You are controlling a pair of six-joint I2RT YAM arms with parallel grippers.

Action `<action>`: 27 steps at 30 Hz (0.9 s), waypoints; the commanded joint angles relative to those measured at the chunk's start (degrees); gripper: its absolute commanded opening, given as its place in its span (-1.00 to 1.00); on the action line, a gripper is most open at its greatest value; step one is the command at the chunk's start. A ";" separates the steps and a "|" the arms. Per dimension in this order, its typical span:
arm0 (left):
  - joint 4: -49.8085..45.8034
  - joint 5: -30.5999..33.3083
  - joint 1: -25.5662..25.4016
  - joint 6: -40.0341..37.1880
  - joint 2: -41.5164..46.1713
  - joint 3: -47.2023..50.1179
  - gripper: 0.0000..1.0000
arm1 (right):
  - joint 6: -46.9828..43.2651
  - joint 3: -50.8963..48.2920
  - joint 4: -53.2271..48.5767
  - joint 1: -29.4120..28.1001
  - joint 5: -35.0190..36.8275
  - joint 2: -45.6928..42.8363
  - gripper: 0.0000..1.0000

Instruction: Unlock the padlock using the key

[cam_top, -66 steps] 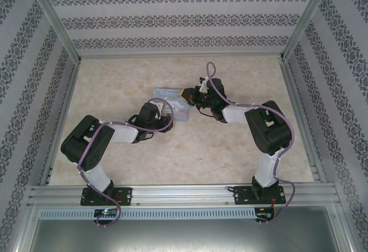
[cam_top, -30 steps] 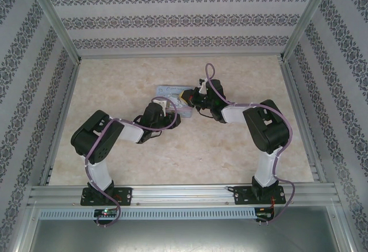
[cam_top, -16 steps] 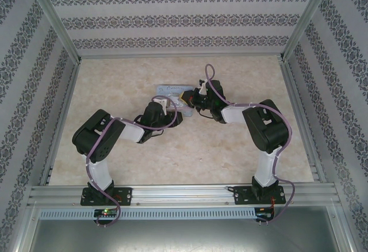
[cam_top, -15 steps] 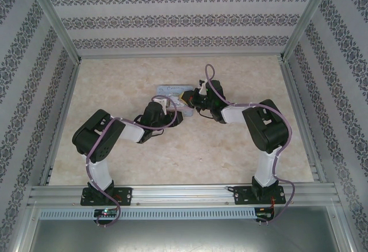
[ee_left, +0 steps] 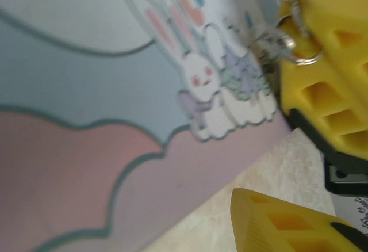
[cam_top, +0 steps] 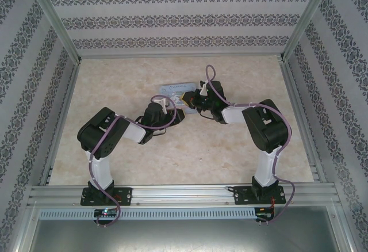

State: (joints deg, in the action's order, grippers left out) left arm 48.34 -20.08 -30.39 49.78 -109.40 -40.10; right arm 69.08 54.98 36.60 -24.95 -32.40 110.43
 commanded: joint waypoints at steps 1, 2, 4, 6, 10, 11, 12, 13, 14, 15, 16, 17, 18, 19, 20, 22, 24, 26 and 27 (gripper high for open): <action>-0.51 0.20 -0.55 -1.87 -0.68 -0.14 -0.03 | -0.17 -0.63 1.63 0.44 0.67 1.10 -1.00; -1.19 0.37 -0.59 -2.64 -0.72 -0.27 -0.03 | -0.17 -0.70 1.62 0.65 0.68 1.10 -1.00; -2.84 1.05 -0.55 -4.13 -0.72 -0.52 -0.03 | -0.12 -0.59 1.72 0.82 0.61 1.18 -1.00; -3.95 1.69 -0.55 -5.37 -0.59 -0.76 -0.03 | -0.09 -0.11 1.61 1.19 0.50 1.19 -1.00; -6.61 2.71 -0.59 -7.64 0.04 -1.46 -0.03 | -0.06 1.64 1.04 2.27 -0.18 0.93 -1.00; -7.10 2.89 -0.56 -8.05 0.24 -1.59 -0.03 | -0.04 2.15 0.81 2.51 -0.33 0.85 -1.00; -7.80 3.29 -0.60 -8.69 0.57 -1.63 -0.03 | -0.02 2.76 0.48 2.86 -0.52 0.75 -1.00; -8.72 3.88 -0.55 -9.36 1.04 -1.75 -0.03 | -0.06 3.52 0.17 3.20 -0.68 0.75 -1.00; -9.50 4.43 -0.55 -10.04 1.49 -1.88 -0.03 | -0.07 4.31 -0.20 3.37 -0.79 0.83 -1.00; -10.64 5.07 -0.62 -10.90 1.94 -2.08 -0.03 | -0.16 5.03 -0.61 3.58 -1.03 0.97 -1.00; -11.70 5.50 -0.56 -11.87 2.58 -2.29 -0.03 | -0.23 5.73 -0.98 3.69 -1.09 1.16 -1.00; -12.70 5.93 -0.55 -12.65 2.93 -2.56 -0.03 | -0.30 6.45 -1.33 3.76 -1.21 1.42 -1.00; -13.63 6.32 -0.57 -13.40 3.29 -2.93 -0.03 | -0.43 7.20 -1.77 3.72 -1.34 1.81 -1.00; -14.29 6.66 -0.58 -13.95 3.64 -3.13 -0.02 | -0.52 7.78 -2.12 3.81 -1.38 2.26 -1.00; -14.78 6.93 -0.55 -14.38 3.87 -3.35 -0.02 | -0.52 8.22 -2.22 3.75 -1.42 2.69 -1.00; -15.93 7.11 -0.55 -15.34 3.94 -4.03 -0.02 | -0.51 8.73 -2.43 3.78 -1.26 3.68 -1.00; -16.69 6.93 -0.55 -15.97 3.68 -4.64 -0.02 | -0.48 9.12 -2.42 3.85 -1.08 4.62 -1.00; -17.10 7.20 -0.66 -16.53 3.58 -4.88 -0.02 | -0.51 9.42 -2.41 3.89 -1.00 5.51 -1.00; -17.49 7.39 -0.63 -16.93 3.58 -5.06 -0.02 | -0.39 9.62 -2.43 3.93 -0.91 5.96 -1.00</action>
State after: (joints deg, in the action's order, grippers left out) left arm 34.35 -14.70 -30.81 36.07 -107.13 -43.92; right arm 69.08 63.16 34.85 -21.34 -32.69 114.67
